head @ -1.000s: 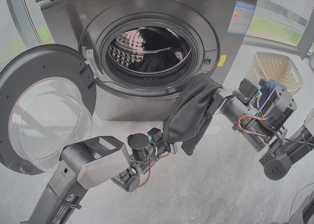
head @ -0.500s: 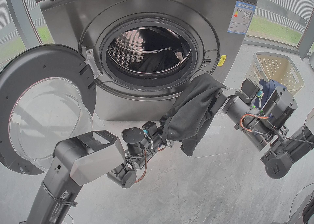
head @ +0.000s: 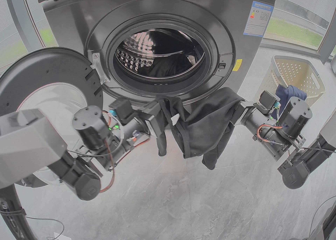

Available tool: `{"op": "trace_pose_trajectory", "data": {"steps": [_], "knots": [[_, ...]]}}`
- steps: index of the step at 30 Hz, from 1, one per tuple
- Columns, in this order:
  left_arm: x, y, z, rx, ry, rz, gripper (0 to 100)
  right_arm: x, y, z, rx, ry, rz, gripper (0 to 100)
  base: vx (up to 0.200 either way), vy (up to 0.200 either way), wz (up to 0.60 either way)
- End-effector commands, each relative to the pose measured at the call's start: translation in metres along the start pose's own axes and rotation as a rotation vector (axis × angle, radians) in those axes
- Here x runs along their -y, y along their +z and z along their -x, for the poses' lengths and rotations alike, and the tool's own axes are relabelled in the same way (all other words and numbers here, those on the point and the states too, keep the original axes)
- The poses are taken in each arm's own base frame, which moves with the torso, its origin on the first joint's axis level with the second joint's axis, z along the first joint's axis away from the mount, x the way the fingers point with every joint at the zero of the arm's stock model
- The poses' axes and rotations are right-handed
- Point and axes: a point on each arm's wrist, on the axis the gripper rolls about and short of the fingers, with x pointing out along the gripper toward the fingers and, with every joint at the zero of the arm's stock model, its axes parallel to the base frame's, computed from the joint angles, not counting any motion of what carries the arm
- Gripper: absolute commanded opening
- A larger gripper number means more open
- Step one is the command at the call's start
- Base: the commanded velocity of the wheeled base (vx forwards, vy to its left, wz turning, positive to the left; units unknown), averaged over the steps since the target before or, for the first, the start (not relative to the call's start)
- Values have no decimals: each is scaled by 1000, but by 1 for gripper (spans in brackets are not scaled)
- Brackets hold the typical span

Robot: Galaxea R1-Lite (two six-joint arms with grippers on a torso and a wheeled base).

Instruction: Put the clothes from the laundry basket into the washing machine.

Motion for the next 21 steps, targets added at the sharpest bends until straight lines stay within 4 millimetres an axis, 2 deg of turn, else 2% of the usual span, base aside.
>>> {"op": "trace_pose_trajectory", "data": {"steps": [1, 5, 11, 18, 19, 21], "knots": [[14, 81, 58, 152, -15, -10, 0, 12, -27, -2, -80, -40, -11, 0, 0, 0, 0], [16, 88, 61, 171, -21, -9, 0, 16, -38, -3, -107, -67, -7, 0, 0, 0, 0], [16, 92, 56, 192, -25, -10, 0, 15, -39, -5, -103, -72, -6, 0, 0, 0, 0], [19, 97, 58, 212, -35, -10, 0, 17, -56, -12, -135, -71, -6, 0, 0, 0, 0], [21, 99, 59, 215, -38, -9, 0, 14, -59, -15, -136, -62, -8, 100, 0, 0, 0], [21, 99, 59, 216, -39, -9, 0, 15, -69, -17, -159, -63, -4, 100, 0, 0, 0]]}}
